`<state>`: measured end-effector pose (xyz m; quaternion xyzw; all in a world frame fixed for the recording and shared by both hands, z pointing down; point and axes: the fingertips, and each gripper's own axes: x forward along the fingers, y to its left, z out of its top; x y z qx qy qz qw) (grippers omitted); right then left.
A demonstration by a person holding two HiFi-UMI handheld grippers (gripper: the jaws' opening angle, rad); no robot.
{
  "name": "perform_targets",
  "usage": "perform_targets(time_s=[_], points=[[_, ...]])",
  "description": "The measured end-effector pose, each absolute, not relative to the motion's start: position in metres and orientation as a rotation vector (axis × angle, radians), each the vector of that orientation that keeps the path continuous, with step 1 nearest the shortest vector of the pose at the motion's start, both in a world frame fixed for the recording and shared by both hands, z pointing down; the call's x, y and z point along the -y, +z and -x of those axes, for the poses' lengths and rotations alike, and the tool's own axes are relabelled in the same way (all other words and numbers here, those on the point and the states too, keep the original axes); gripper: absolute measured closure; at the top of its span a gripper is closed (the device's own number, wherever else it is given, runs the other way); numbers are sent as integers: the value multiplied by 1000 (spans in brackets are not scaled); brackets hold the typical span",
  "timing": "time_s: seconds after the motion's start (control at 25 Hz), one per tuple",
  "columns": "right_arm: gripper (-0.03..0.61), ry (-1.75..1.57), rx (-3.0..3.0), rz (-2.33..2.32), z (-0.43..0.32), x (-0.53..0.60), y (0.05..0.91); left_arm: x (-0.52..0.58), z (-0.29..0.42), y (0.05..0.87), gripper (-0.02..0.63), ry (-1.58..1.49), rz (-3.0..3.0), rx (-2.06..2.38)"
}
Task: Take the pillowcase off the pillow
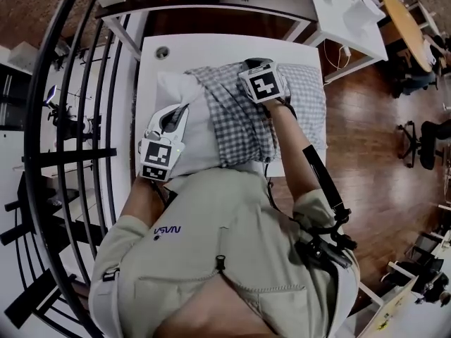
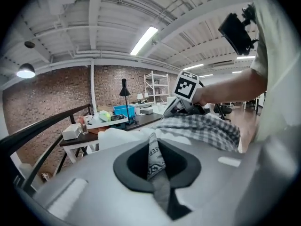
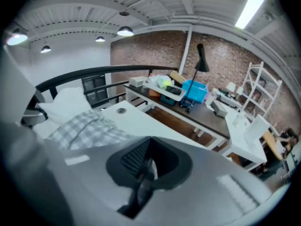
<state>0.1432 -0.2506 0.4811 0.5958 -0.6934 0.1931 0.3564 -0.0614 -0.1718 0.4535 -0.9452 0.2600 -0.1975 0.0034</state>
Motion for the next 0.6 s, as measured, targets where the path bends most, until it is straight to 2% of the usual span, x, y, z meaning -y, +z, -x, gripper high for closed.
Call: perform_targets(time_s=[0.36, 0.48, 0.6], points=[[574, 461, 1441, -1963, -298, 210, 451, 189, 111, 412, 592, -352, 3032, -984], [574, 506, 1345, -2073, -345, 181, 461, 201, 131, 423, 594, -336, 3093, -1055], [574, 602, 1267, -2084, -356, 166, 494, 221, 129, 451, 597, -384, 3122, -1088]])
